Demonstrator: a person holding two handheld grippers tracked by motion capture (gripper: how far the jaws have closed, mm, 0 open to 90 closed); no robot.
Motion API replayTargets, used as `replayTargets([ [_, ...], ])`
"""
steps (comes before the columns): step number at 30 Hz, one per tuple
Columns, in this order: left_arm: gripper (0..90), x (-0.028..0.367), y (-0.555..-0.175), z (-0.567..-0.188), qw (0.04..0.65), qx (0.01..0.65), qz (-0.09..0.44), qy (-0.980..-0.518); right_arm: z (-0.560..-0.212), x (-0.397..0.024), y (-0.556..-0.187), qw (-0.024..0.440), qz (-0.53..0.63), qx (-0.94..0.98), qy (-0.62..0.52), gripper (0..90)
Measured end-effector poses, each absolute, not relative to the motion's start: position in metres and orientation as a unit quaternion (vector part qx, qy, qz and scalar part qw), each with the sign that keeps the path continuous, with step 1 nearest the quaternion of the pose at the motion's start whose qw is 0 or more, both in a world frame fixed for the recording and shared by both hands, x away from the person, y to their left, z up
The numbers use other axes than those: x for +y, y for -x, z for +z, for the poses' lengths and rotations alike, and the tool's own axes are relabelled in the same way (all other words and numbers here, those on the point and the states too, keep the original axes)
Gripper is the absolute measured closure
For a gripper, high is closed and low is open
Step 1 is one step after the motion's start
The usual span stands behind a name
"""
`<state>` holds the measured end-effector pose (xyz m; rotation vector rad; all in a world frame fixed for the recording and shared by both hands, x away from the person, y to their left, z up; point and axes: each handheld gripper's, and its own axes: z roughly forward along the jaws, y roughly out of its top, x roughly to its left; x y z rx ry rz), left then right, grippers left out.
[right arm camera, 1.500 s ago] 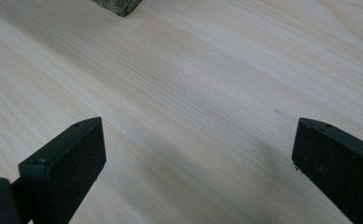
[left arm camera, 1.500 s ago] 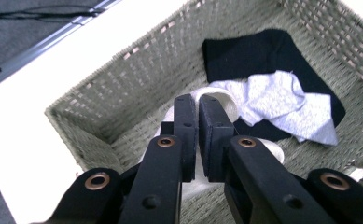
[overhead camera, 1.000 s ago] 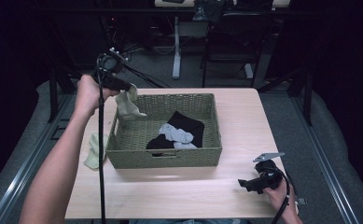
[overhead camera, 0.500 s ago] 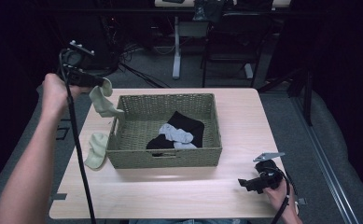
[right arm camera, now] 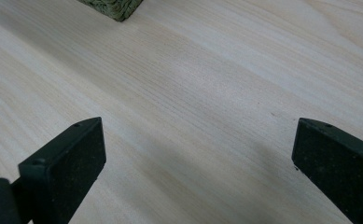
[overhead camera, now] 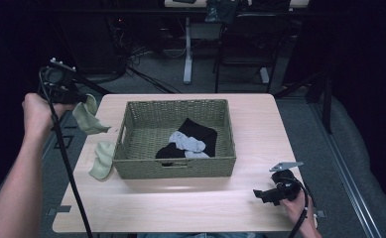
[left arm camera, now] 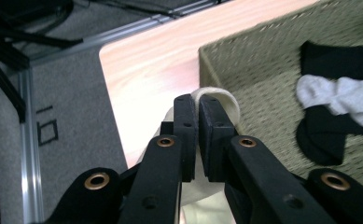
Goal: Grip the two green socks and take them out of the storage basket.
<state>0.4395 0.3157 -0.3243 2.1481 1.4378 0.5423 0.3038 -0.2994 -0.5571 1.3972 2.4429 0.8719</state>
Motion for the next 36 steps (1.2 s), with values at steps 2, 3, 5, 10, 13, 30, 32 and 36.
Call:
replayTargets([
  [2, 86.5, 0.320, -0.440, -0.336, 0.242, 0.534, 0.194, -0.786, -0.557, -0.300, -0.304, 0.098, 0.293, 0.826, -0.471, 2.1],
  [3, 86.5, 0.323, -0.441, -0.341, 0.241, 0.537, 0.190, -0.786, -0.558, -0.300, -0.304, 0.098, 0.294, 0.826, -0.471, 2.1],
  [5, 86.5, 0.326, -0.442, -0.354, 0.236, 0.543, 0.183, -0.785, -0.558, -0.300, -0.304, 0.098, 0.294, 0.825, -0.472, 2.1],
  [10, 86.3, 0.329, -0.447, -0.386, 0.222, 0.547, 0.156, -0.792, -0.558, -0.300, -0.304, 0.099, 0.294, 0.825, -0.472, 2.1],
  [13, 86.3, 0.329, -0.449, -0.405, 0.219, 0.552, 0.145, -0.791, -0.558, -0.300, -0.304, 0.100, 0.293, 0.825, -0.472, 2.1],
  [30, 85.8, 0.314, -0.468, -0.482, 0.201, 0.579, 0.100, -0.784, -0.558, -0.300, -0.304, 0.100, 0.293, 0.826, -0.471, 2.1],
  [32, 85.6, 0.314, -0.471, -0.490, 0.201, 0.583, 0.093, -0.782, -0.558, -0.300, -0.304, 0.100, 0.293, 0.826, -0.471, 2.0],
  [36, 84.5, 0.315, -0.475, -0.508, 0.200, 0.592, 0.087, -0.776, -0.558, -0.300, -0.304, 0.100, 0.292, 0.826, -0.472, 2.0],
])
